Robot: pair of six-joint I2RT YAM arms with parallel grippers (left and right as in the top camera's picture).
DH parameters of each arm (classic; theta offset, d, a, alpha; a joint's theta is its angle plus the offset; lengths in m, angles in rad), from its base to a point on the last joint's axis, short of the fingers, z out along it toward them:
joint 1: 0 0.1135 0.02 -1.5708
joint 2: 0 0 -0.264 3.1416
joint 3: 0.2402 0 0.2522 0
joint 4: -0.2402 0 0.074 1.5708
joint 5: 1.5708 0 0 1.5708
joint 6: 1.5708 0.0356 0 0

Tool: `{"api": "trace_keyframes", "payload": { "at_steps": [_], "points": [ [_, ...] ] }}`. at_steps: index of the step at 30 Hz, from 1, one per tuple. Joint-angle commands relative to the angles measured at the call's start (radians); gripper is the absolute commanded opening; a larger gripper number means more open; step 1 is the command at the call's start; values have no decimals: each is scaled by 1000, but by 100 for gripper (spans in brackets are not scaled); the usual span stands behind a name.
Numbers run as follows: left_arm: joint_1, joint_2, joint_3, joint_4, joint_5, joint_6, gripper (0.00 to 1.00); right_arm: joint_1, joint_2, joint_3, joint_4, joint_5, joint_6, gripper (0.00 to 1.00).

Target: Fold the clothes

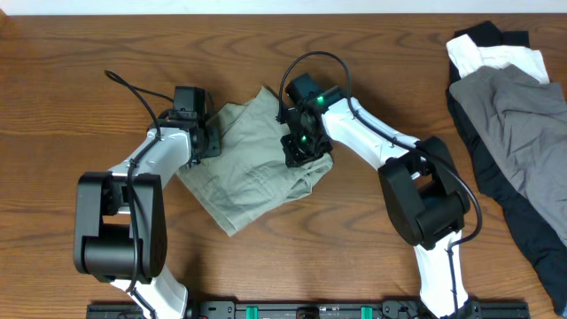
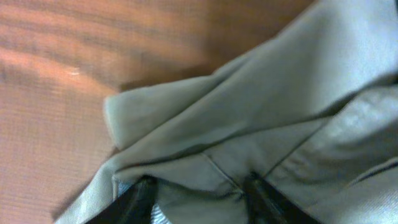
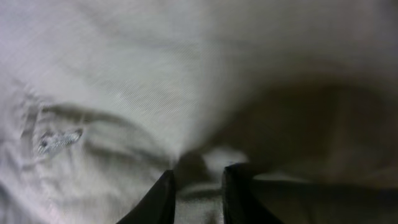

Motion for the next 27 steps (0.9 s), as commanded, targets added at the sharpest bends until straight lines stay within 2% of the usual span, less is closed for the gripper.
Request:
{"api": "trace_keyframes", "payload": {
  "at_steps": [1,6,10,14,20,23,26,27],
  "points": [
    [8,21,-23,-104,-32,-43,41,-25,16,-7,18,98,11,23],
    [6,21,-23,-253,-18,-169,36,-45,16,-5,114,237,8,26],
    [6,21,-23,-301,106,-178,33,-58,16,-5,214,242,-44,27],
    [6,10,-23,-313,215,-178,30,-60,16,-5,288,242,-95,33],
    [6,-117,-21,-324,149,-174,31,-60,8,15,266,242,-102,40],
    [6,-228,-21,-312,111,-173,40,-62,-29,18,258,243,-102,42],
    [6,-324,-21,-273,106,-138,65,-65,-95,17,258,243,-101,45],
    [6,-341,-21,-257,106,-123,68,-65,-111,17,258,243,-102,45]
  ]
}}
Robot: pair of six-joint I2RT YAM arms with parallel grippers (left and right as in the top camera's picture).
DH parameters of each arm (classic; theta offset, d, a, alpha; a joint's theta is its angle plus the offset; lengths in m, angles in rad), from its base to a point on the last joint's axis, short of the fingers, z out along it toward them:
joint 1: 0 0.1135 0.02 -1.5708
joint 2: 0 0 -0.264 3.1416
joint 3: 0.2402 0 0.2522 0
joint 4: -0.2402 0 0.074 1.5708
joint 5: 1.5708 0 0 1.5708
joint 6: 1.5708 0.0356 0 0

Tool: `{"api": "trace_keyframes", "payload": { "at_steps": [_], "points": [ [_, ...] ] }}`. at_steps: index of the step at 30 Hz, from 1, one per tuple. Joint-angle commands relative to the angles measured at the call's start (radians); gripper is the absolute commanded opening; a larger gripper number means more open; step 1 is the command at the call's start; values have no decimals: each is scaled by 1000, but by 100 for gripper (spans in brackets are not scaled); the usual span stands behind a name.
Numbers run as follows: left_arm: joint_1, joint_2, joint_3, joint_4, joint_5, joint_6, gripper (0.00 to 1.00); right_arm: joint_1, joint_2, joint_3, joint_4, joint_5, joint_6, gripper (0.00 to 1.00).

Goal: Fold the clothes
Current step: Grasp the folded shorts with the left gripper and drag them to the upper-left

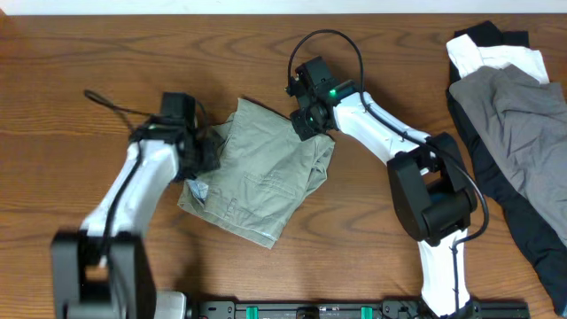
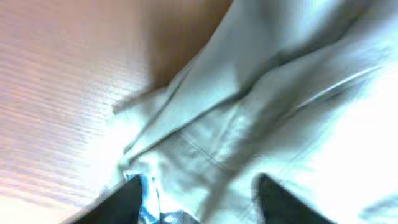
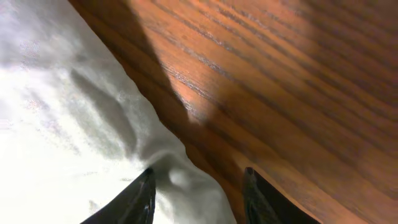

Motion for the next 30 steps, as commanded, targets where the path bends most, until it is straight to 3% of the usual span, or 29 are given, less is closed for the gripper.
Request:
{"api": "trace_keyframes", "payload": {
  "at_steps": [1,4,7,11,20,30],
  "points": [
    [-2,-82,3,34,-14,48,71,-4,-118,18,2,6,-13,45],
    [-2,-75,3,76,26,122,78,-2,-171,18,1,6,-13,47],
    [-2,-32,3,92,172,267,81,2,-196,18,-11,6,-12,47],
    [0,54,3,92,191,373,86,2,-197,18,-48,6,13,47],
    [19,196,3,213,191,439,98,2,-197,18,-96,6,14,48],
    [18,321,3,233,125,449,97,4,-197,18,-100,6,14,47]
  ]
}}
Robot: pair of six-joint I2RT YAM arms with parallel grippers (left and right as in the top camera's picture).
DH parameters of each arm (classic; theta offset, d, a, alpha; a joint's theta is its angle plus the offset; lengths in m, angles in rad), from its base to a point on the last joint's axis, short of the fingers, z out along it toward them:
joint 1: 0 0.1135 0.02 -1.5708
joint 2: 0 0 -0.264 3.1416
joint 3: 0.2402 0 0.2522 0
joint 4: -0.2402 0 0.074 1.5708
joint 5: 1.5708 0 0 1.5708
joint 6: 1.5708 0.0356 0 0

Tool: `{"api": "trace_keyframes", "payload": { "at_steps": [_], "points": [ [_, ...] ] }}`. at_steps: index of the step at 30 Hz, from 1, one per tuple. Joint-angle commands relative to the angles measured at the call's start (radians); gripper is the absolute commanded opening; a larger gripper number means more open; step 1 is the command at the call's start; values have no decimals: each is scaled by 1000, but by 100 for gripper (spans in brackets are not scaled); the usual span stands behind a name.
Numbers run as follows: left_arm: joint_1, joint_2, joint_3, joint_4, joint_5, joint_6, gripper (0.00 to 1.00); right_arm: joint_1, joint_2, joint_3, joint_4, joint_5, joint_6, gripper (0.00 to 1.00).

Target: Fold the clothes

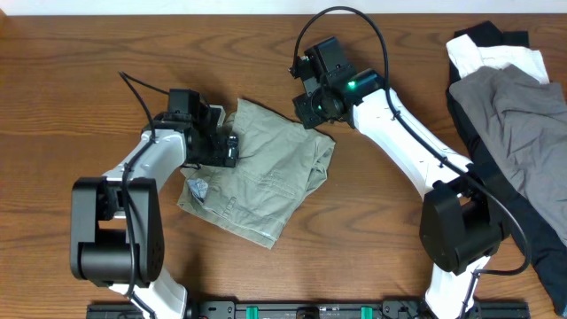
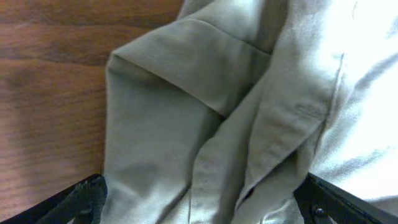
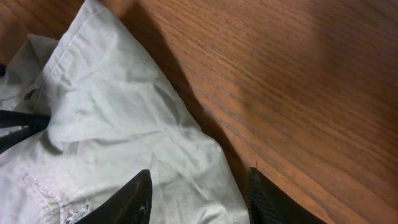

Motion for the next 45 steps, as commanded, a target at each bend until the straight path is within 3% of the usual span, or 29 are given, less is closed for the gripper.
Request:
{"api": "trace_keyframes", "payload": {
  "at_steps": [1,3,6,10,12,15,16,24,29,38,45],
  "points": [
    [2,74,-12,-7,-30,8,96,4,2,5,-1,3,11,48],
    [-3,82,-12,-19,-3,8,91,4,2,5,-2,3,11,47],
    [-17,85,-12,-45,79,10,69,4,2,5,-2,3,11,48],
    [-39,85,-12,-61,119,10,57,4,2,5,-2,3,11,47],
    [-44,85,-12,-61,119,10,42,4,2,5,-4,3,11,47],
    [-43,84,-12,-64,146,10,8,4,2,5,-11,3,10,47],
    [-43,84,-12,-65,152,10,6,4,2,5,-13,3,10,47],
    [-2,39,11,-68,142,-19,6,-8,-5,5,-30,41,11,46],
    [126,-38,81,-49,-6,-113,6,-48,-62,5,-43,46,10,46],
    [384,-19,124,179,-56,-149,6,-103,-177,5,-116,58,10,46],
    [512,35,124,314,-97,-117,6,-104,-204,5,-146,60,10,46]
  ]
}}
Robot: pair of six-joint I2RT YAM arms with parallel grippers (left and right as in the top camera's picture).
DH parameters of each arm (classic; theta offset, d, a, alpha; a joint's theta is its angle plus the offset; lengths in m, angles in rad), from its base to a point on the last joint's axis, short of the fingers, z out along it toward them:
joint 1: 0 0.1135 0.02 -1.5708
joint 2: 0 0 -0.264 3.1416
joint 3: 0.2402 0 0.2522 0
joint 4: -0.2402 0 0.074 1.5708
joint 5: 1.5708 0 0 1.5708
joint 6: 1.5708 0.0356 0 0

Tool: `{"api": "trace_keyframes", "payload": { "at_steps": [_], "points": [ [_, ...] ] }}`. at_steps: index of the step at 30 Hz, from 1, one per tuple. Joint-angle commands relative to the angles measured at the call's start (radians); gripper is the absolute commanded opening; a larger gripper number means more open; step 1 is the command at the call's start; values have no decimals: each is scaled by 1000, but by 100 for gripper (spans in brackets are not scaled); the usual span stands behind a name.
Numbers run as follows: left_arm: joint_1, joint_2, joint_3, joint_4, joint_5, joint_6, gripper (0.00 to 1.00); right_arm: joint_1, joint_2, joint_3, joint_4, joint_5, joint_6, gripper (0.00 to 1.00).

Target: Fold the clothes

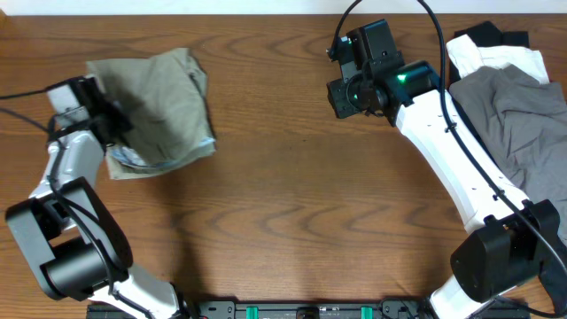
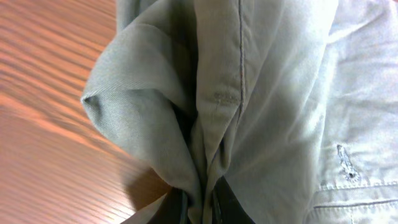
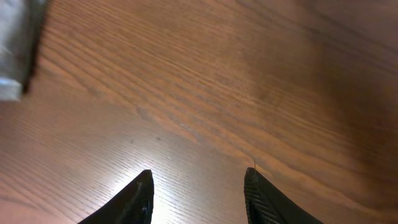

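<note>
The folded olive-green garment (image 1: 155,102) lies at the table's far left. My left gripper (image 1: 113,124) is at its left edge, shut on a bunched fold of the cloth (image 2: 205,155); its fingers (image 2: 177,208) pinch the fabric tight. My right gripper (image 1: 348,99) hovers over bare wood at the upper middle right, open, with nothing between its fingers (image 3: 140,196).
A pile of unfolded clothes (image 1: 509,106), grey, black and white, lies along the right edge of the wooden table (image 1: 292,195). The right arm (image 1: 452,168) stretches from the front right toward the upper middle.
The green garment has moved from the middle to the far left, with my left gripper now shut on its edge. My right gripper has moved right, off the cloth, over bare wood.
Both grippers were on the green garment at the table's middle, the right one nearly shut on cloth. Then the right one stood open at its far corner, and the left one opened wide. Now the folded garment lies far left in my left gripper.
</note>
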Motion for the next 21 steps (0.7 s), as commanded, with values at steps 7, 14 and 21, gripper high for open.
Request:
{"api": "trace_keyframes", "payload": {
  "at_steps": [7,14,21],
  "points": [
    [77,113,16,66,-41,117,6,-4,-14,5,-16,7,11,45],
    [116,137,34,82,-87,129,6,-4,-14,5,-16,6,22,45],
    [124,136,196,-100,-90,129,88,-4,-14,5,-19,6,22,46]
  ]
}}
